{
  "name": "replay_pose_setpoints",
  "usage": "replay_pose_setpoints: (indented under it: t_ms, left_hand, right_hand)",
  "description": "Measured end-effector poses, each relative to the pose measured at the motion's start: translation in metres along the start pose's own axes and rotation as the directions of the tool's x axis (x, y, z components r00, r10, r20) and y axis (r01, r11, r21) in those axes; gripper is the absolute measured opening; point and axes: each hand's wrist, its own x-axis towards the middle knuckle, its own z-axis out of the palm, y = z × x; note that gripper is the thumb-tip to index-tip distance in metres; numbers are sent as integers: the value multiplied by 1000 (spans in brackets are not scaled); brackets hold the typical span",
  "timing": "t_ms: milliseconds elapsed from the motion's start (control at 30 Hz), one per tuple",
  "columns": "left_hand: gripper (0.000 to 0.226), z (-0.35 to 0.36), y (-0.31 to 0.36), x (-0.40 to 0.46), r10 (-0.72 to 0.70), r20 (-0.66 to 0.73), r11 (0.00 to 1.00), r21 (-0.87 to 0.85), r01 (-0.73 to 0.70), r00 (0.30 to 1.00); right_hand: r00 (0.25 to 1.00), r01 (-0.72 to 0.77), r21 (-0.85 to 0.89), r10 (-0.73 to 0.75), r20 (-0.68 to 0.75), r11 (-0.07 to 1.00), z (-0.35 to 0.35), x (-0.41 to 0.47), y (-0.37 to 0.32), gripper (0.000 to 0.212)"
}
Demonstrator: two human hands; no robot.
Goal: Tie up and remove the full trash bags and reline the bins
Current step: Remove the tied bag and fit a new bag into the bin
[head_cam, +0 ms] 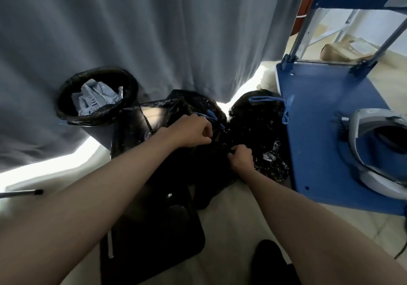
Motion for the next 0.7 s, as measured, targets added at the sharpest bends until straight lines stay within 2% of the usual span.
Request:
replay_pose_setpoints:
  t_ms: [67,167,233,333,433,533,633,700]
  left_hand:
    - [37,4,4,2,17,2,999,31,-17,1000]
    - [69,12,10,7,9,-47,996,92,-5,999]
    - [76,16,17,7,-22,-96,998,-60,16,995]
    - [47,12,27,0,-81,-287,938,-346,-24,955]
    - [17,-9,30,-12,-123,-436,919,-389,-63,892]
    - [12,-44,29,-40,-146,-478,846,-514,-141,866]
    - [7,-80,22,-80,-163,-505,817,-550,-171,848]
    - [8,-98,12,-109,-177,-510,804,-568,-175,842]
  right_hand:
    - [996,62,103,-55,-66,993,-17,-2,-9,28]
    - [985,162,171,-148,-91,972,-57,-5,-29,27]
    - [970,241,139,-235,-52,961,-84,-11,-41,18]
    - [929,369,137,-370,-17,919,-116,-30,-59,26]
    - [875,482,175,-483,-43,858,-141,-54,-80,25]
    - [833,553,183,-542,-109,813,-156,-83,-104,23]
    - [827,547,-55,-550,-122,835,-163,-108,-119,65]
    - [834,528,-167,-546,-86,833,-164,-122,-123,81]
